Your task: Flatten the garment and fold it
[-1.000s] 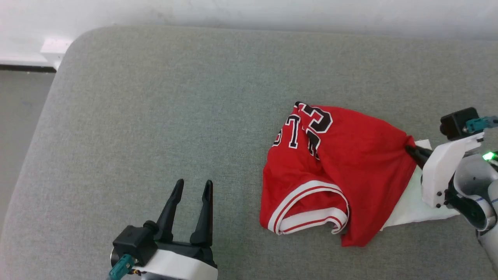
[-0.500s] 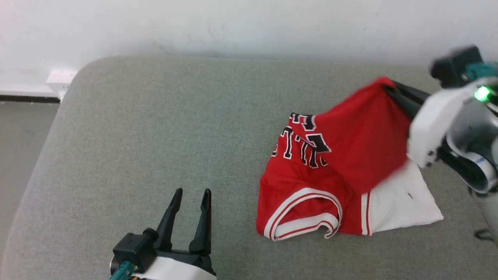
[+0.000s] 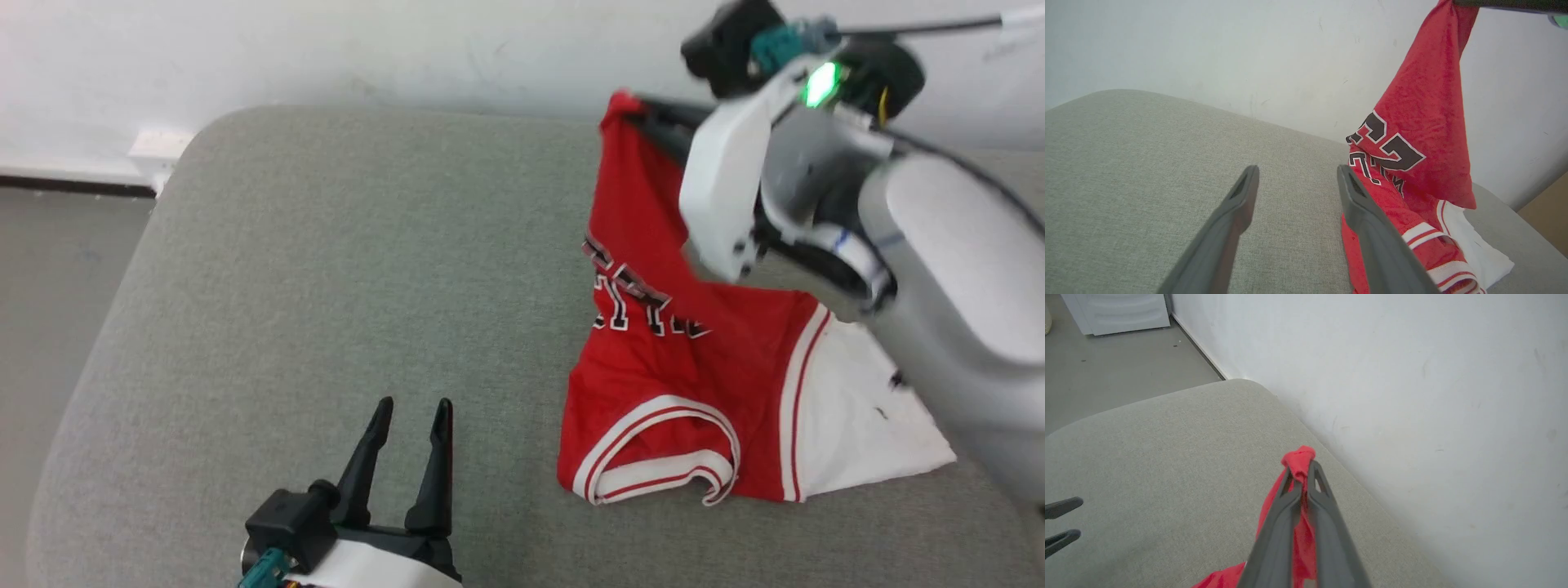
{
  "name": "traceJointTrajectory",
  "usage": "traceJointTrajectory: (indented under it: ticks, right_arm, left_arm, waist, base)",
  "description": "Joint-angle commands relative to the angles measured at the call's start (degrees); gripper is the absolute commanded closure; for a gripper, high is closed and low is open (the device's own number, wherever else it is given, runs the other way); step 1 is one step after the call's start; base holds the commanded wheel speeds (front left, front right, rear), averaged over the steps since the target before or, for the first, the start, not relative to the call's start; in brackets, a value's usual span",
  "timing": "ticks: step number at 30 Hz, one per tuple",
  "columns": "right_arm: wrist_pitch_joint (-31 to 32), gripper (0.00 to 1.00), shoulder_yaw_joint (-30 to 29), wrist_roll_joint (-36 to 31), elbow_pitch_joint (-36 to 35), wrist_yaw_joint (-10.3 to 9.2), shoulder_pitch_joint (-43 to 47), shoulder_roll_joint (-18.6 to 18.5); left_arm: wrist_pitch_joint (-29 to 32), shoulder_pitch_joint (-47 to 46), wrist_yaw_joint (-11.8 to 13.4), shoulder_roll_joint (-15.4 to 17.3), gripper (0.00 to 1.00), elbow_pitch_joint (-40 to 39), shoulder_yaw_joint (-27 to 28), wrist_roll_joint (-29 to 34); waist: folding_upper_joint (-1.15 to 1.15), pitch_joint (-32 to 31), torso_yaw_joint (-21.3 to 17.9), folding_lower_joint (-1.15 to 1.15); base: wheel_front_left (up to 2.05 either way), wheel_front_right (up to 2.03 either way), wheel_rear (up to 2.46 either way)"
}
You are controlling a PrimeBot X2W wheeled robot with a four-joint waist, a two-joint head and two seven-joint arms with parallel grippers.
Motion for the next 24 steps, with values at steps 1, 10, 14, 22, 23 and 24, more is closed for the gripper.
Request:
traceJointTrajectory:
  ticks: [1, 10, 14, 22, 23, 24]
  right_arm:
    - [-0.7, 1.0, 0.3, -0.8, 1.1, -0.05, -1.6, 0.0]
    - [-6.3, 1.0, 3.6, -9.4, 21.0, -0.05, -13.1, -1.5]
    - [-8.4, 1.0, 4.1, -11.2, 27.4, -0.05, -14.9, -2.9]
    - [-11.9, 1.0, 4.5, -12.0, 36.0, -0.05, -15.0, -3.5]
    - [-12.3, 1.0, 4.4, -11.8, 36.7, -0.05, -14.9, -3.5]
    - [-12.6, 0.72, 4.1, -11.7, 37.6, -0.05, -14.9, -3.4]
  left_arm:
    - [-0.3, -0.6, -0.2, -0.1, 0.0, 0.2, -0.2, -0.2]
    - [-0.3, -3.7, -0.1, -0.1, 0.0, 0.9, -3.2, -2.3]
    - [-0.3, -5.0, 0.1, -0.1, 0.0, 1.1, -4.5, -3.1]
    - [-0.3, -7.4, 0.2, -0.1, 0.0, 1.6, -6.6, -4.2]
    - [-0.3, -7.7, 0.2, -0.1, 0.0, 1.7, -6.9, -4.3]
    - [-0.3, -7.9, 0.3, -0.1, 0.0, 1.7, -7.1, -4.4]
  waist:
    - [0.0, 1.2, 1.2, 0.0]
    - [0.0, 7.1, 6.0, 0.0]
    - [0.0, 9.4, 7.7, 0.0]
    - [0.0, 12.6, 9.5, 0.0]
    - [0.0, 12.9, 9.7, 0.0]
    - [0.0, 13.2, 9.7, 0.0]
  base:
    - [0.0, 0.0, 0.0]
    - [0.0, 0.0, 0.0]
    - [0.0, 0.0, 0.0]
    - [0.0, 0.0, 0.0]
    - [0.0, 0.0, 0.0]
    - [0.0, 0.0, 0.0]
